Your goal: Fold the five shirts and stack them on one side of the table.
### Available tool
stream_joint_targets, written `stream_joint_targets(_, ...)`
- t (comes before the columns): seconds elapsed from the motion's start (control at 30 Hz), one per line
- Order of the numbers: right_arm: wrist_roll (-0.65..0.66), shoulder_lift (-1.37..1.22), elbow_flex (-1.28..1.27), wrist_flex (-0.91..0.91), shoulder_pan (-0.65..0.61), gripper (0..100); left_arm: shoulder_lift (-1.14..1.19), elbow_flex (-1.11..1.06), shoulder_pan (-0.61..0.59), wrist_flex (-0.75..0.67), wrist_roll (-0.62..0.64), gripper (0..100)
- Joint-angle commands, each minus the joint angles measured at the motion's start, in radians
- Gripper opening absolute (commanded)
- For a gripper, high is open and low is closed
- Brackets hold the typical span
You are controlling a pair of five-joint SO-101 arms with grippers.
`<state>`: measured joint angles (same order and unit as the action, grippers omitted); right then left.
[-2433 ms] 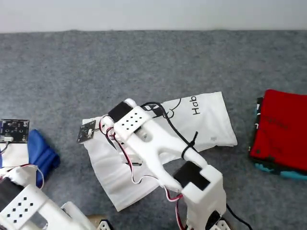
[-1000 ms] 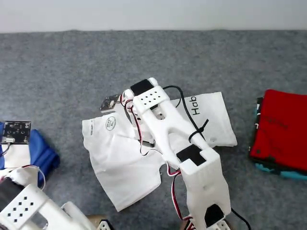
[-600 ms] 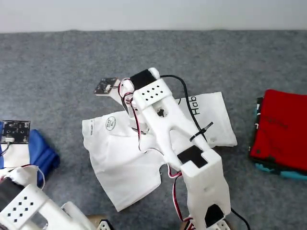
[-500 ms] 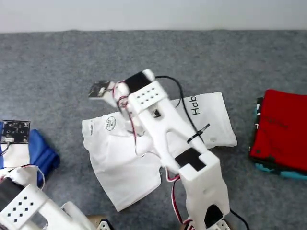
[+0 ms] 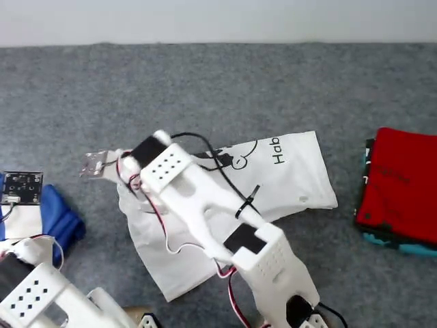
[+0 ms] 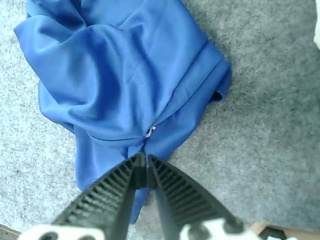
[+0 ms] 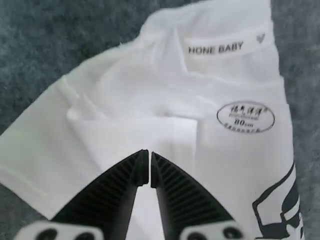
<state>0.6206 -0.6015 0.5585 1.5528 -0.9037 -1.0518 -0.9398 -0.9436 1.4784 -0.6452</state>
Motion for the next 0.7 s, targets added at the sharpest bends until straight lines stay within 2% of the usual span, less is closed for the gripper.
stream_joint_targets(0.0,-0.011,0.008,0.055,-0.067,-0.042,1.0,-0.012,0.007,-0.008,-0.023,-0.008,2)
stream_joint_targets(0.23,-0.009,-0.062,0.051,-0.260,-0.062,1.0,-0.012,0.007,-0.008,-0.023,-0.006,2)
stream_joint_targets(0.37,-0.011,-0.137,0.057,-0.328,-0.062,1.0,-0.012,0.007,-0.008,-0.021,-0.006,2)
stream_joint_targets(0.67,-0.012,-0.133,0.072,-0.469,-0.093,1.0,-0.012,0.005,-0.006,-0.025,0.026,2)
